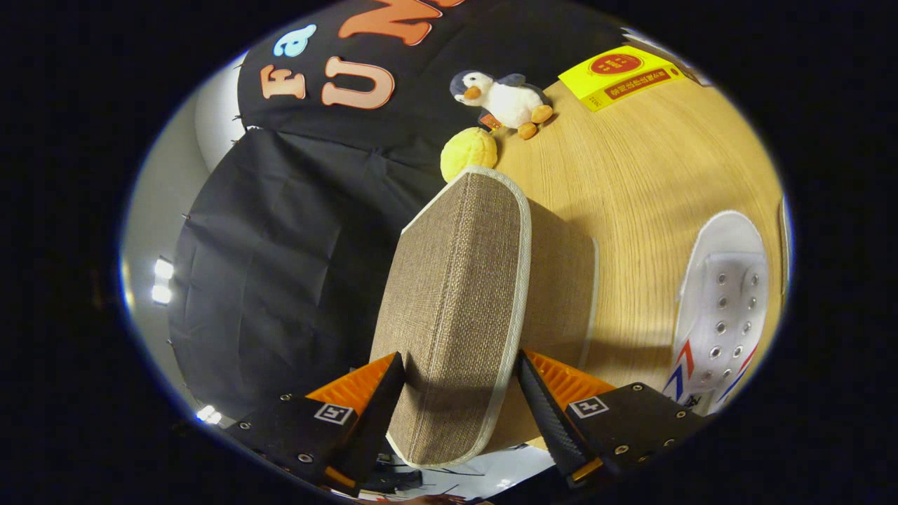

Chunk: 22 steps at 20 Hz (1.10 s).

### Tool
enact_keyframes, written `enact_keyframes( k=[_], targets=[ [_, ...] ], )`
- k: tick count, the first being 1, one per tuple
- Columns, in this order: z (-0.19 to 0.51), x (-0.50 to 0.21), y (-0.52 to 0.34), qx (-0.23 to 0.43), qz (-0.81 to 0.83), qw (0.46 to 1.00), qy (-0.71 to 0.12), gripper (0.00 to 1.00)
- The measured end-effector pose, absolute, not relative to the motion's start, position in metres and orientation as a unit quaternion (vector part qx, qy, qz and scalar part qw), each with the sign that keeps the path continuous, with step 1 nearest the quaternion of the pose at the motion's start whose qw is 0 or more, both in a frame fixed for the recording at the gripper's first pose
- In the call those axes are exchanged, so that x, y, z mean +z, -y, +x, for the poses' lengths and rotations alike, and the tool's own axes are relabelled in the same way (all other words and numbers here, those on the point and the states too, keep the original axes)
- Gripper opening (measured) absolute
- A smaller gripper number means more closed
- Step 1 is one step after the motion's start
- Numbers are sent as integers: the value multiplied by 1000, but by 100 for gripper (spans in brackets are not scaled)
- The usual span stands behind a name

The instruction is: Open the storage box then place both shoes into the box .Put the left shoe in first, then the right shoe, with the right side of both shoes facing outward in a uniform manner.

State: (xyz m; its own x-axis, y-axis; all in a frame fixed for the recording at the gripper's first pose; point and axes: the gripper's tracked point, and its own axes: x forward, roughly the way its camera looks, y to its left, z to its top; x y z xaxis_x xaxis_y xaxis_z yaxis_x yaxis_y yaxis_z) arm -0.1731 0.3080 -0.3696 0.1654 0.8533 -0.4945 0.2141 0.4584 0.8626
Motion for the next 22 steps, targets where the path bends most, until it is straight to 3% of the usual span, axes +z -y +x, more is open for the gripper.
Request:
enact_keyframes(
  k=[4, 8, 10, 13, 16, 22],
  targets=[
    [-171, -360, -310, 253, 490, 590, -590, 90],
    [-168, -344, -302, 257, 502, 588, -580, 78],
    [-164, -335, -298, 258, 514, 586, -572, 70],
    [-148, -316, -298, 260, 541, 589, -541, 49],
    [-150, -320, -307, 263, 530, 593, -547, 41],
    [-153, -346, -320, 201, 543, 568, -585, 18]
  ],
)
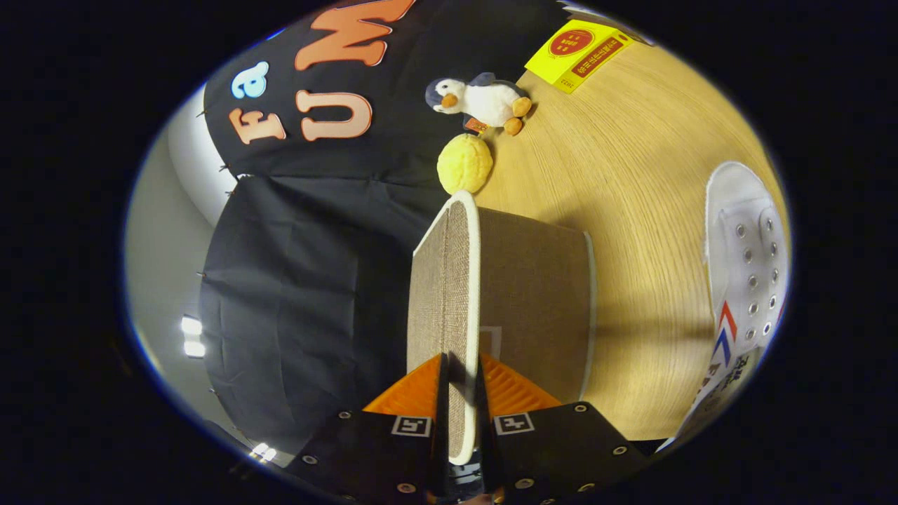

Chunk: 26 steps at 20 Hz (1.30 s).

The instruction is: Open the storage box then place both shoes into the box .Put the left shoe in first, then the right shoe, with the right side of both shoes facing outward in a uniform manner.

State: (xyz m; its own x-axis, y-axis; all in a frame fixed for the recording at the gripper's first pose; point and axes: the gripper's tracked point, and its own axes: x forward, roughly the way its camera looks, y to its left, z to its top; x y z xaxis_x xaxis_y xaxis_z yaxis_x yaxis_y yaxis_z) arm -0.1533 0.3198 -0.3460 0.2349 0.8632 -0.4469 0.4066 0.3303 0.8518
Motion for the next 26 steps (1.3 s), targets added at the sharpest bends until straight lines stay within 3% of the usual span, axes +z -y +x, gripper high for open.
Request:
enact_keyframes(
  k=[3, 19, 26],
  targets=[
    [-148, -341, -318, 188, 552, 563, -586, 1],
    [-104, -253, -249, 227, 533, 628, -519, 1],
    [-74, -181, -338, 310, 492, 647, -493, 3]
  ],
)
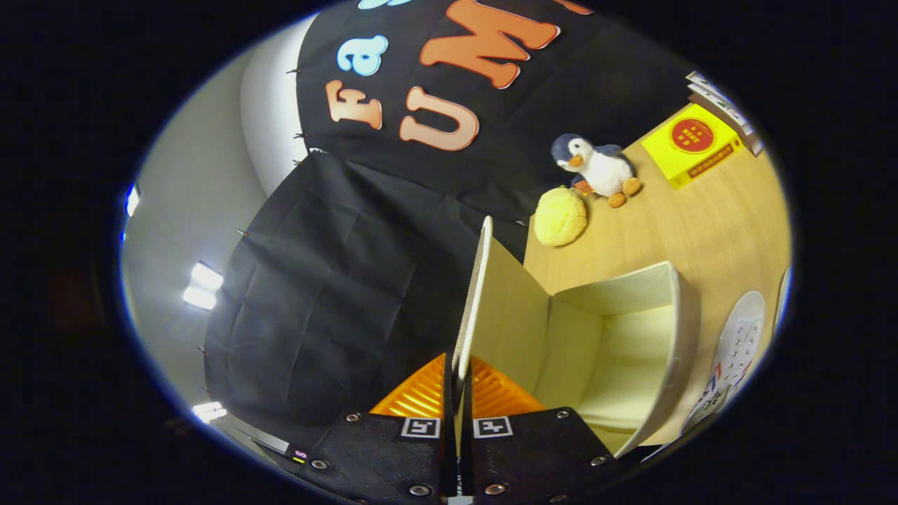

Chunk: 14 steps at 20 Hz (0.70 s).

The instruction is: Open the storage box then place both shoes into the box .Put the left shoe in first, then the right shoe, with the right side of both shoes facing outward in a uniform manner.

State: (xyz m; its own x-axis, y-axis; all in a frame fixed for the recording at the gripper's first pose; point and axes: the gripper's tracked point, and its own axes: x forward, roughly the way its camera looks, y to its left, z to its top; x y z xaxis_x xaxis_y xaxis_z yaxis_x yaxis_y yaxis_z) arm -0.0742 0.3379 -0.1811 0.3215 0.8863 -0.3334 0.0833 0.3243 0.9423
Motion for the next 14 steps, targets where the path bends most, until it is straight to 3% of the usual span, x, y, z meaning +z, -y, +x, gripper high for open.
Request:
enact_keyframes(
  k=[4, 7, 8, 11, 13, 14],
  targets=[
    [-67, -179, -404, 310, 521, 609, -512, 4],
    [-69, -190, -430, 302, 507, 610, -529, 13],
    [-74, -193, -437, 302, 498, 607, -540, 20],
    [-88, -194, -434, 312, 471, 613, -552, 63],
    [-92, -208, -416, 310, 443, 633, -555, 87],
    [-93, -218, -403, 303, 426, 648, -554, 90]
  ],
)
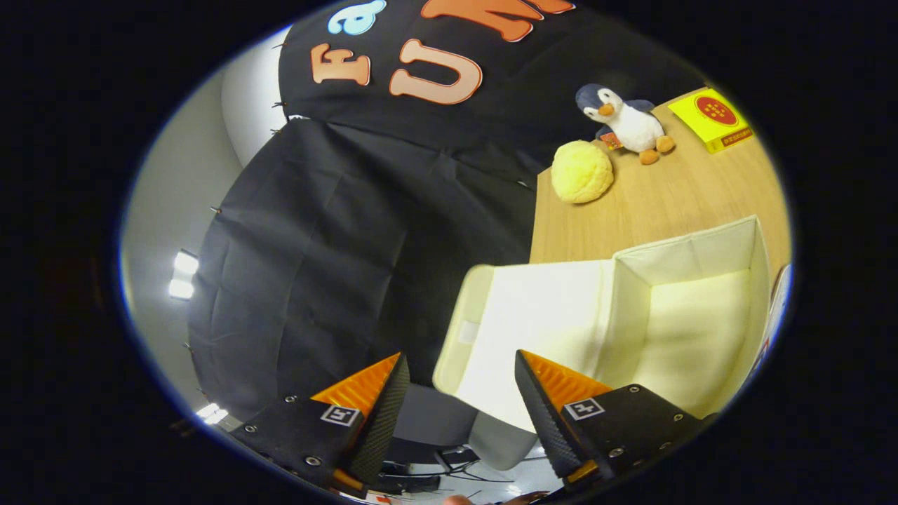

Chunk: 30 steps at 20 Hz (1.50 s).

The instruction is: Open the storage box then place both shoes into the box .Put the left shoe in first, then the right shoe, with the right side of both shoes facing outward in a uniform manner.

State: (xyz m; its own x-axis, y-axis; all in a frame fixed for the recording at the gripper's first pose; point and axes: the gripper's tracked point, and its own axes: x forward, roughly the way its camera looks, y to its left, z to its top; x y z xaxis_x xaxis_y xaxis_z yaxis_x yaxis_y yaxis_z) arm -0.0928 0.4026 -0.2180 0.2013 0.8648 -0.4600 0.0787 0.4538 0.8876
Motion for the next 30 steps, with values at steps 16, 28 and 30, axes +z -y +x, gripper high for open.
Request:
enact_keyframes(
  k=[16, 28, 30],
  targets=[
    [-169, -381, -127, 106, 91, 787, -601, 91],
    [-250, -447, -102, 107, -37, 751, -650, 70],
    [-252, -450, -100, 112, -63, 751, -648, 67]
  ],
)
